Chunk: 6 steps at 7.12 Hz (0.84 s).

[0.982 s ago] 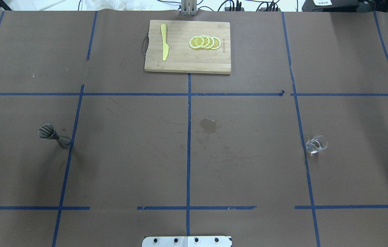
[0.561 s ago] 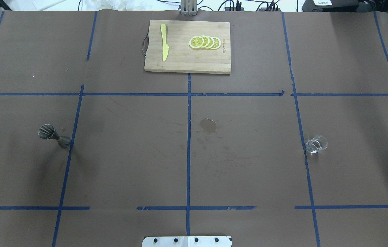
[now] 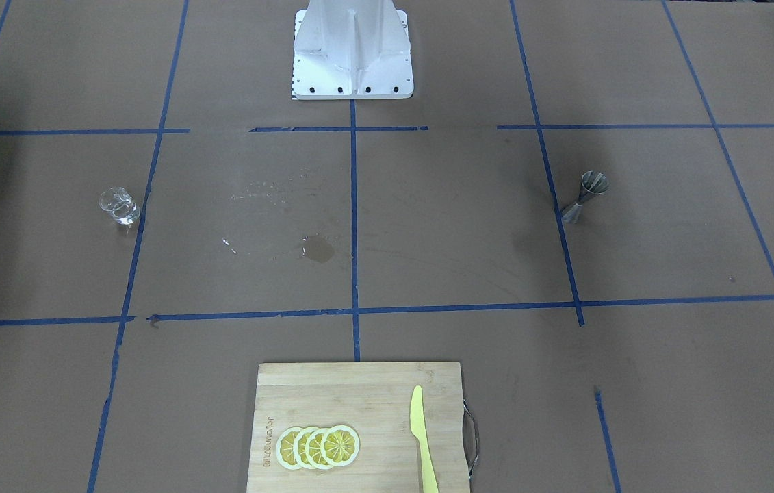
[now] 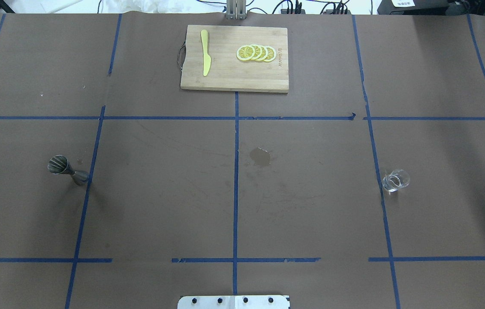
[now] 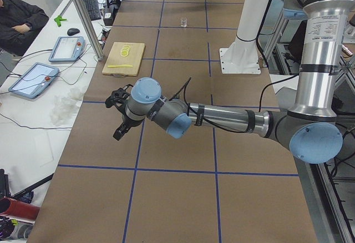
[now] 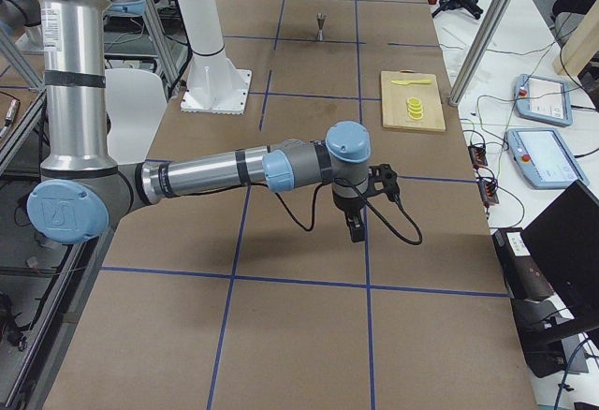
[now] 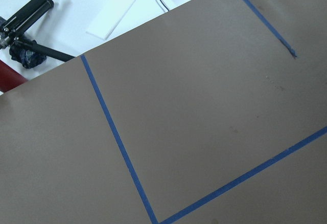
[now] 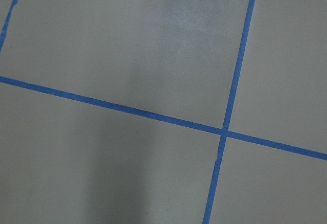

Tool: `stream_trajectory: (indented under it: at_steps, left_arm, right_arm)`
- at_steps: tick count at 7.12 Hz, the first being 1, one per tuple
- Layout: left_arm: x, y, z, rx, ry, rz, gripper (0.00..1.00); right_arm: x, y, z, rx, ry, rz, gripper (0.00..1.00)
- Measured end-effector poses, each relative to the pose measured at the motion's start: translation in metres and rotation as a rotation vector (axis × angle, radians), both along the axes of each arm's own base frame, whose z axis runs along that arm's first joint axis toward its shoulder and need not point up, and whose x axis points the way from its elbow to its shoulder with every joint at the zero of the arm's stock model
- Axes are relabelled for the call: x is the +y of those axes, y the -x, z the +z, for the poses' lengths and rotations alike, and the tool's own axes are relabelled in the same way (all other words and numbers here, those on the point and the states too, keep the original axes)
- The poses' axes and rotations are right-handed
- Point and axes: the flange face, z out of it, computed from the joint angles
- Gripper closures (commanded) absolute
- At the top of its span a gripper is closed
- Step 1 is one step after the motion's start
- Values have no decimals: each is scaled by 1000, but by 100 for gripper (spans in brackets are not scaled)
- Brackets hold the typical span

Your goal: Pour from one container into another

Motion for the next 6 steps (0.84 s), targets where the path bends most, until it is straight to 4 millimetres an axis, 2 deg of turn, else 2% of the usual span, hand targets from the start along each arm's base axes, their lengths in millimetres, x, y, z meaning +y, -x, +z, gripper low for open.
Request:
stream_trajectory:
  at_steps: [1, 2, 4, 5, 6]
  left_arm:
    - [0, -3, -15, 12, -39, -4, 0]
    - [0, -16, -29, 41, -75, -9, 0]
    - [6, -61, -55, 154, -85, -62, 0]
    - [19, -85, -69, 198, -77, -115, 0]
    - [41, -106, -86, 238, -70, -164, 0]
  right_arm:
    - [0, 0, -1, -1, -1, 0, 0]
    - [0, 0, 0, -2, -1, 0, 0]
    - [1, 0, 1, -3, 2, -1, 0]
    - [1, 0, 2, -4, 4, -1, 0]
    - [2, 0, 3, -4, 6, -1, 0]
